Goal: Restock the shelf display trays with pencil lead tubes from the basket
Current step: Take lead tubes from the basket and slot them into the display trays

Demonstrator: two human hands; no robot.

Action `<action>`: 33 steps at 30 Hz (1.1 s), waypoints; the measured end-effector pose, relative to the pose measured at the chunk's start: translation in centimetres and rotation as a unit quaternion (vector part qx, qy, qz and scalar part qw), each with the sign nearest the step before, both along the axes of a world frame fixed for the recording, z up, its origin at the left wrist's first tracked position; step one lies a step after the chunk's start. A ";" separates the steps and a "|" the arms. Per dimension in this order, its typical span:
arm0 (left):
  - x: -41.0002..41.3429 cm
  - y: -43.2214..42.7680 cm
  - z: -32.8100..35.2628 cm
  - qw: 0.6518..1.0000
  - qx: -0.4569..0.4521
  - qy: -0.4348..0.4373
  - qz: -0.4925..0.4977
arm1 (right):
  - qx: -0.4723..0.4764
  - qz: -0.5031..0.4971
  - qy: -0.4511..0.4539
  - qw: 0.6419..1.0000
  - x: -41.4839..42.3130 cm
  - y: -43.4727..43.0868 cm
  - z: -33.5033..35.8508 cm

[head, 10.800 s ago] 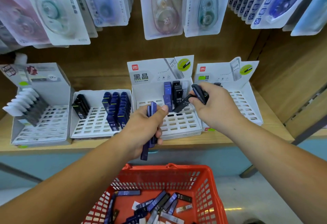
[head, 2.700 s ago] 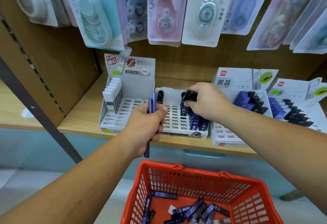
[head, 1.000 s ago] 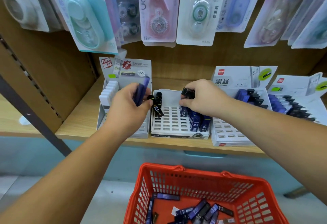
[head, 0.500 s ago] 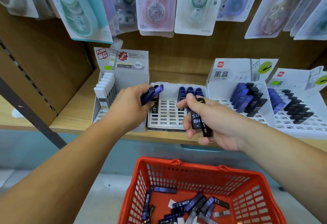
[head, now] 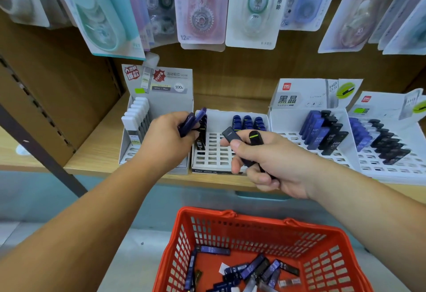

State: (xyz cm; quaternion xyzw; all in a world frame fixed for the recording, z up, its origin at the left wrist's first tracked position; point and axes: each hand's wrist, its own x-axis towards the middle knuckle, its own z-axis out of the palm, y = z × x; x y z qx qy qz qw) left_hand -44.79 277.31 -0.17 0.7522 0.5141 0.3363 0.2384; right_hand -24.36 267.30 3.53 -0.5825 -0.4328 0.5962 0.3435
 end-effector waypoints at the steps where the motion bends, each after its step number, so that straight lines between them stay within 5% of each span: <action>1: 0.1 0.0 0.0 1.000 -0.003 0.006 -0.002 | 0.002 0.000 -0.008 1.000 0.0 0.0 0.0; 4: 0.3 -0.3 0.2 0.999 0.019 0.048 -0.012 | 0.016 0.001 -0.038 0.999 0.0 0.0 0.1; 10: 0.3 -0.5 -0.3 0.999 0.008 -0.044 0.022 | 0.041 -0.029 -0.065 0.997 0.0 0.0 -0.1; 23: 0.7 -1.2 0.4 0.999 0.007 -0.050 0.010 | 0.085 -0.107 -0.037 0.990 0.3 0.1 -0.6; 27: 2.0 -3.9 2.1 0.952 -0.186 -0.236 -0.054 | 0.067 -0.134 0.006 0.989 0.9 -0.1 0.4; 33: 5.0 -7.6 2.9 0.914 -0.284 -0.260 -0.129 | 0.055 -0.126 -0.008 0.990 3.7 -2.8 2.6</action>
